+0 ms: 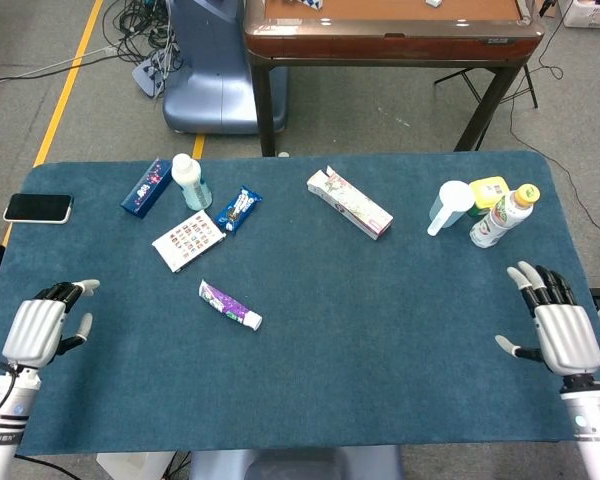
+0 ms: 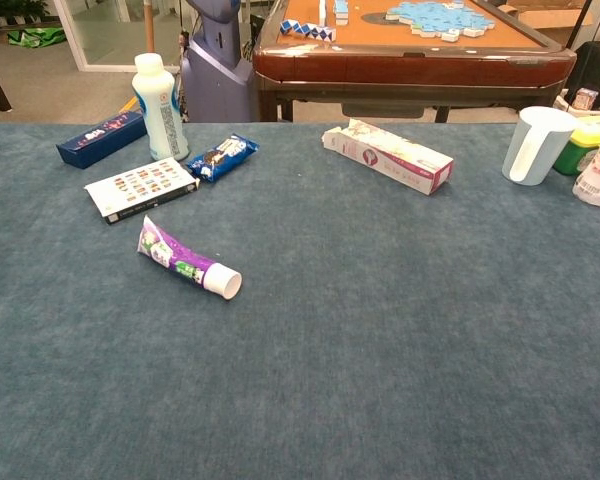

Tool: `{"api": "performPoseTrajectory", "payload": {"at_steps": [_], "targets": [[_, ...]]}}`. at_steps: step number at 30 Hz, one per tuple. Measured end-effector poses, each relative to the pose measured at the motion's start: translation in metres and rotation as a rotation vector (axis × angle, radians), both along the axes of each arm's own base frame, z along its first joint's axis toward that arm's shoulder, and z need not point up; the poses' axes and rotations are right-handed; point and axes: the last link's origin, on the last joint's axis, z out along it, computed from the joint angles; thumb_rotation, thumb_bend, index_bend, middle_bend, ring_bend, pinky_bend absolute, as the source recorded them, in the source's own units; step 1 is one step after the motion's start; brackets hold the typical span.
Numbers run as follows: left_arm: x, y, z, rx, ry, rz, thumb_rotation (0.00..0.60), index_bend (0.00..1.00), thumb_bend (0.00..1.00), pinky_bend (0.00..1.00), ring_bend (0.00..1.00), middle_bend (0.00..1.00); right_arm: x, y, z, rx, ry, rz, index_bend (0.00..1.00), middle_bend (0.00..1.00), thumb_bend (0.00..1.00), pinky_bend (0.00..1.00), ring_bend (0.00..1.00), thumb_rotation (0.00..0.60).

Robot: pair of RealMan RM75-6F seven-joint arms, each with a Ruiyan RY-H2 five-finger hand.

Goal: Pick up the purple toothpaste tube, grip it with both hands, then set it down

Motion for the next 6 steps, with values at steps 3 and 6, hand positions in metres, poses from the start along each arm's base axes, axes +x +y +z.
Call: {"api": "performPoseTrajectory", "payload": {"at_steps": [3, 6], "targets": [[0.001, -0.019, 0.0, 0.028, 0.008, 0.007, 0.6, 0.27, 0.44, 0.33, 0.27, 0.34, -0.008, 0.014, 0.0, -0.024, -0.009, -0.033, 0.0, 0.08, 0.05, 0.0, 0.0, 0.6], [0.005, -0.033, -0.001, 0.038, 0.007, 0.015, 0.6, 0.27, 0.44, 0.33, 0.27, 0.34, -0.014, 0.023, 0.002, -0.047, -0.011, -0.052, 0.0, 0.08, 0.05, 0.0, 0.0, 0.6]]}}
